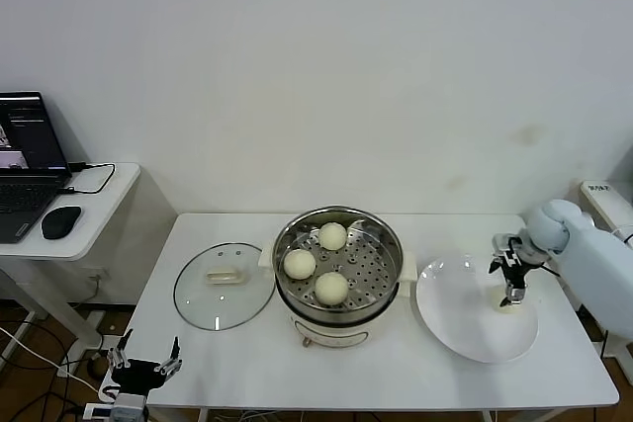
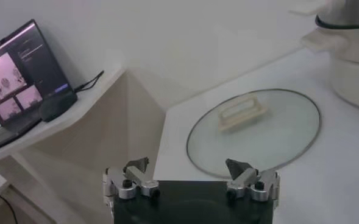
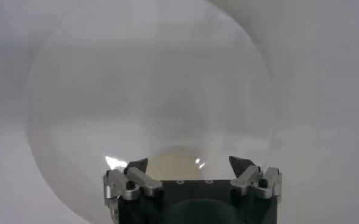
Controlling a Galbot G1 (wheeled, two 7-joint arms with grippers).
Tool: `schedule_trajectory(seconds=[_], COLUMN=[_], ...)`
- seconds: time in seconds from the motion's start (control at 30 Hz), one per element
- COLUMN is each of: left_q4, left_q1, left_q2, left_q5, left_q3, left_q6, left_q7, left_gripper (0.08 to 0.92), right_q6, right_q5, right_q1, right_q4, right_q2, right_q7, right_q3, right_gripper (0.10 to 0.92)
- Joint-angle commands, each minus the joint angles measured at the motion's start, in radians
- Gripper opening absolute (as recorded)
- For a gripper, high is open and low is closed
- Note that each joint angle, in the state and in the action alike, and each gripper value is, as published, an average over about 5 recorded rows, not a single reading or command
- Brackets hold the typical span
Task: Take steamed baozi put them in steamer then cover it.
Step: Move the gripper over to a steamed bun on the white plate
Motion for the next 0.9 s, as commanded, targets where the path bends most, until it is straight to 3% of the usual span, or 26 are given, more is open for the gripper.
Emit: schedule_trajectory(seconds=[0.03, 0.9], left_q4=[0.01, 0.026], left_q1=[-0.002, -0.018], left_q2=[0.006, 0.009], left_q5=[0.001, 0.021], left_q3=[-0.002, 0.012], left_q6=[0.0, -0.001], left_q7=[0.0, 0.004], left_gripper=[0.823, 0.823], right_q6=[0.019, 0.016], right_q5=[-0.08, -0.078], right_q1=[-0.033, -0.048], right_q4=[-0.062, -0.042], right_q2=[0.03, 0.011], right_q7=[0.029, 0.007], right_q3=[0.035, 0.046], right_gripper=[0.823, 0.823])
